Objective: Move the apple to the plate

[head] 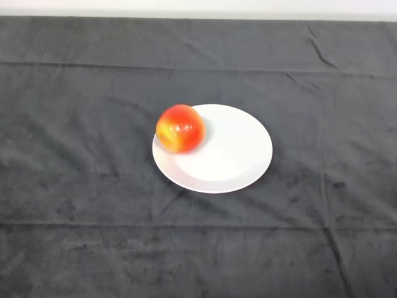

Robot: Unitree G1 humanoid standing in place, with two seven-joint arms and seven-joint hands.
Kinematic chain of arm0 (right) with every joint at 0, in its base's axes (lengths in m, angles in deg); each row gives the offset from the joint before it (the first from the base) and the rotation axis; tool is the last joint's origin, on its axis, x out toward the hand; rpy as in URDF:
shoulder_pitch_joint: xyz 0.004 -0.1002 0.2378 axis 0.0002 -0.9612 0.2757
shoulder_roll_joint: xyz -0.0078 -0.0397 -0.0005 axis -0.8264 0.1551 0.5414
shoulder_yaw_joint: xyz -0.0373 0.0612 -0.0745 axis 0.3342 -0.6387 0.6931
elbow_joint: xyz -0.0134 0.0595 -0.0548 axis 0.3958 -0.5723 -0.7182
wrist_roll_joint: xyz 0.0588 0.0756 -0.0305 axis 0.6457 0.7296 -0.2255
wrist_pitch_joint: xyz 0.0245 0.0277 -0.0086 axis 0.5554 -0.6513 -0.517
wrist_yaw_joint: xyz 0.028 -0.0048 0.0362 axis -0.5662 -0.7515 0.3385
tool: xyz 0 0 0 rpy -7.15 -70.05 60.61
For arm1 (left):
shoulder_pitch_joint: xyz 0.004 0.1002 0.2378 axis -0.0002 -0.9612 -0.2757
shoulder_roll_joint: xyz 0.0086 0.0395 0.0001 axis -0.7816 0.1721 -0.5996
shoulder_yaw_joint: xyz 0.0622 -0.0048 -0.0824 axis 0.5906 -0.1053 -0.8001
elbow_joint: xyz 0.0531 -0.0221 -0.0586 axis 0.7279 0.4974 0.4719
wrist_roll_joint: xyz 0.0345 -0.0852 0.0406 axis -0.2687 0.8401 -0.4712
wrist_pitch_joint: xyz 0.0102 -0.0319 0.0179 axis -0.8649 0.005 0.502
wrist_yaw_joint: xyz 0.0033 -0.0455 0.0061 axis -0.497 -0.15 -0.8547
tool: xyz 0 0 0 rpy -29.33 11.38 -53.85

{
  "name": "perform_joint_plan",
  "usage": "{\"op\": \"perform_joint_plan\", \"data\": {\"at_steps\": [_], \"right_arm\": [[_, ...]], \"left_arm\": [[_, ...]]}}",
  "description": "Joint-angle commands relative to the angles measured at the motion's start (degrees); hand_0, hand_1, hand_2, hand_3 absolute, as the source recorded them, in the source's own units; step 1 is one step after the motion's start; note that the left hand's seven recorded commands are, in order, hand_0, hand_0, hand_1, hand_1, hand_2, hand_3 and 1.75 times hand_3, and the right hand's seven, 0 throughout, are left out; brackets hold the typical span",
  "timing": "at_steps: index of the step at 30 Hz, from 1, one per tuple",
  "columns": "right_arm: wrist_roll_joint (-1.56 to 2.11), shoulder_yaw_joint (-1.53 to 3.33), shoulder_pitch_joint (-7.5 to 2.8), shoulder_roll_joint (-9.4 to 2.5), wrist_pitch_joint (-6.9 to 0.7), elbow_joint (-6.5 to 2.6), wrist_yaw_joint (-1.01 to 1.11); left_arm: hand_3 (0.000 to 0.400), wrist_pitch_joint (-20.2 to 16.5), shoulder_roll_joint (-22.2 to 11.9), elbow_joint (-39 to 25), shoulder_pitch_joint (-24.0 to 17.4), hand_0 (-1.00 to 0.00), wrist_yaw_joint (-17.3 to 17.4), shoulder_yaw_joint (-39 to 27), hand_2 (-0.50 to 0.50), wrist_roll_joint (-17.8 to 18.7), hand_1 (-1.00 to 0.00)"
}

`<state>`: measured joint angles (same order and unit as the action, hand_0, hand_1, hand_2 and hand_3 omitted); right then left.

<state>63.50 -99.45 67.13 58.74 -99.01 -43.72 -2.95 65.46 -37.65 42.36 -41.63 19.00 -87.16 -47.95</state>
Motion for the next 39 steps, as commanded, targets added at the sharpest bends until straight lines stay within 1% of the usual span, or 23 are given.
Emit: {"op": "perform_joint_plan", "data": {"at_steps": [1,27,39], "right_arm": [[-0.17,-0.79,0.44,1.1,0.18,-0.98,-0.23],[-0.2,-0.8,0.45,1.11,0.2,-1.03,-0.2],[-0.21,-0.81,0.46,1.12,0.2,-1.05,-0.19]], "left_arm": [[0.0,1.32,-1.68,2.85,1.59,0.0,0.53,-1.9,0.0,-1.57,0.0],[0.0,0.79,-0.72,2.58,2.45,0.0,1.57,-2.94,0.0,-3.1,0.0],[0.0,1.76,-1.13,5.38,3.75,0.0,3.0,-3.57,0.0,-3.28,0.0]]}}
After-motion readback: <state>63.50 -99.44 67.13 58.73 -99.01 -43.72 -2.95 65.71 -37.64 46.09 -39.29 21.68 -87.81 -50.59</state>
